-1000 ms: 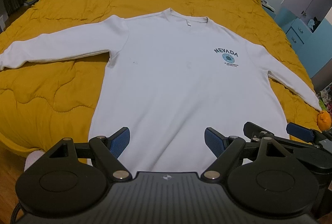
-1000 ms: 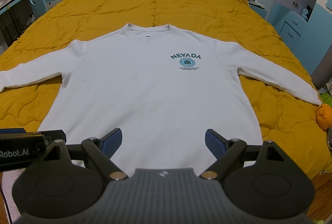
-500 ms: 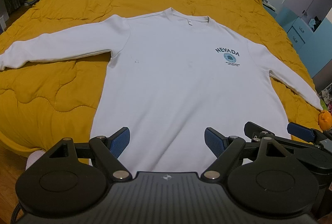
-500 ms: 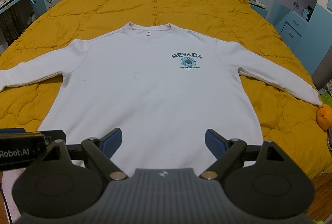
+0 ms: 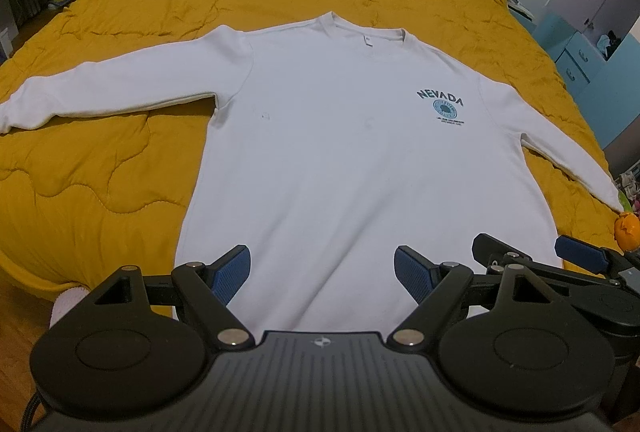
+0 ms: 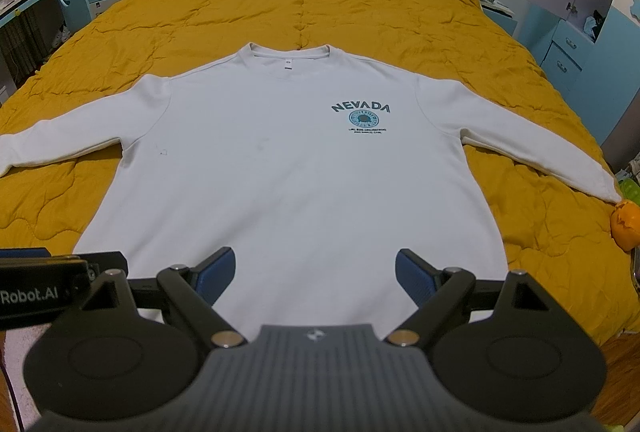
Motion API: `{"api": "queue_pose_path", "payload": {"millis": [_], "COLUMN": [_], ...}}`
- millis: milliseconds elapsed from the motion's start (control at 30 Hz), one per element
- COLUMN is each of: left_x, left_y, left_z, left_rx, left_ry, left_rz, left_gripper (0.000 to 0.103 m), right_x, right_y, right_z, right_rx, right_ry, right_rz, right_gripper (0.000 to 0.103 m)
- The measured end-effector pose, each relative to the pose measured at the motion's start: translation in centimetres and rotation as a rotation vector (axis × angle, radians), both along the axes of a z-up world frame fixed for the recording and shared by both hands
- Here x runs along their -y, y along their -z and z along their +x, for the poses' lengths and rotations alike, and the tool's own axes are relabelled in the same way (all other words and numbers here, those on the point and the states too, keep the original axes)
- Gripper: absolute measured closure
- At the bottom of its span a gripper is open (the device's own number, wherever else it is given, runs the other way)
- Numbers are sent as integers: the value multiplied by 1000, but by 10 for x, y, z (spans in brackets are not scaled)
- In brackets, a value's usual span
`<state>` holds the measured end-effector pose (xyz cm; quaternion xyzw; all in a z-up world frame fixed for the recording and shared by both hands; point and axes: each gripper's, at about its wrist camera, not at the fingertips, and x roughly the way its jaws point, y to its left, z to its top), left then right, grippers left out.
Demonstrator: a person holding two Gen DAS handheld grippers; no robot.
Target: Fold small clothes
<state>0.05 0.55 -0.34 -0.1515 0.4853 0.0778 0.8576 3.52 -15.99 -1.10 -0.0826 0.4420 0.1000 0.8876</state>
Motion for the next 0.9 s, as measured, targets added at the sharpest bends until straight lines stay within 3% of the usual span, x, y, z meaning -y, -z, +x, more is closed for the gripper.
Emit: {"api": "queue_pose_path", "payload": {"millis": [667,800,900], "left_x": [-1,-9,-30], "left_y": [3,5,6], "left_z": [-1,1,0], "left_rx": [-4,6,38], "left_ry": [4,-8,-55], "left_rz": [-5,-26,-82], "left_gripper": [7,8,9], "right_x": [1,-4,-13], "right_y": [3,1,-4], "right_z": [1,2,3], "right_rx": [2,20,82], "right_ry": [1,-15,-54], "right_rz": [-9,-4,-4], "right_gripper": [20,20,20]}}
